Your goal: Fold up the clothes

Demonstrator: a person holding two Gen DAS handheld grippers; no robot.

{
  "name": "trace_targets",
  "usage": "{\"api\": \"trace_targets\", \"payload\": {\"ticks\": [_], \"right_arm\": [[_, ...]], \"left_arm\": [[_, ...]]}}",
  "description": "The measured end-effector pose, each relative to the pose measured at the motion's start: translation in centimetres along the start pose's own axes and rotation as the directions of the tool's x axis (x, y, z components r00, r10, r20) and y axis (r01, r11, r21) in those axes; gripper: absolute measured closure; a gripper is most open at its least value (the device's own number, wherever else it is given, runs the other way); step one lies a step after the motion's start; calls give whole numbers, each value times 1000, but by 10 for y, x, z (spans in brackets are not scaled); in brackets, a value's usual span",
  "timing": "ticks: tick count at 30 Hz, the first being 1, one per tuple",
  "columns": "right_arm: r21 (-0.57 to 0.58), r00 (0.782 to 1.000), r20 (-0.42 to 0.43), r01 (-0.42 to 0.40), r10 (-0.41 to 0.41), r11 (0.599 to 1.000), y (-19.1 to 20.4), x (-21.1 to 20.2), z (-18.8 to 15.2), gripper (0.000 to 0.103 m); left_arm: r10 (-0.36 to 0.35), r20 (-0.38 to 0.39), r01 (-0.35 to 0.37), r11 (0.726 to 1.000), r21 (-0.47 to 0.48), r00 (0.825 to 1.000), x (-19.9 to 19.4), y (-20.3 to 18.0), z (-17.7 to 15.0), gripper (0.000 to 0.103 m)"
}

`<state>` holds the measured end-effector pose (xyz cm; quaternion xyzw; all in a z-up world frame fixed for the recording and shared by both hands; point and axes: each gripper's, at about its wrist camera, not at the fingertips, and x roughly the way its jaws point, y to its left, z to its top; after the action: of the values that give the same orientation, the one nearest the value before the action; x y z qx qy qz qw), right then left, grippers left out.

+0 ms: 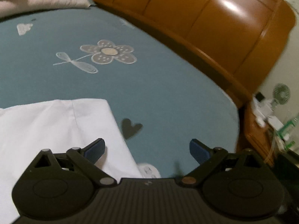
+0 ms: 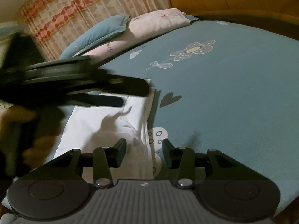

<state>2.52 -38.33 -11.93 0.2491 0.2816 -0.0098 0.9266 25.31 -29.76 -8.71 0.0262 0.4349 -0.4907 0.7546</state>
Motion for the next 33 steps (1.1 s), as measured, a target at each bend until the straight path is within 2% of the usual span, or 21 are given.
{"api": "trace_targets", "payload": {"ticks": [7, 11, 17, 22, 27, 33], "right_arm": [[19, 999, -41, -31, 32, 999, -6, 5, 0, 53], [14, 998, -46, -47, 47, 999, -4, 6, 1, 45], [20, 998, -23, -64, 64, 998, -3, 1, 0, 42], [-1, 996, -27, -88, 88, 996, 6, 3, 2, 41], [-4, 996, -30, -88, 88, 996, 6, 7, 3, 36], [2, 996, -37, -82, 83, 997, 6, 9, 3, 35]], "left_arm": [[51, 51, -51, 999, -15, 997, 39, 25, 33, 7], [130, 15, -129, 991, -17, 991, 53, 30, 47, 8], [154, 15, -155, 988, 6, 988, 6, 20, 56, 8], [135, -85, -140, 989, -57, 987, -15, 28, 52, 7], [181, -142, -198, 974, -114, 973, 12, 55, 44, 7], [222, -103, -233, 967, -106, 969, 31, 66, 60, 6]]}}
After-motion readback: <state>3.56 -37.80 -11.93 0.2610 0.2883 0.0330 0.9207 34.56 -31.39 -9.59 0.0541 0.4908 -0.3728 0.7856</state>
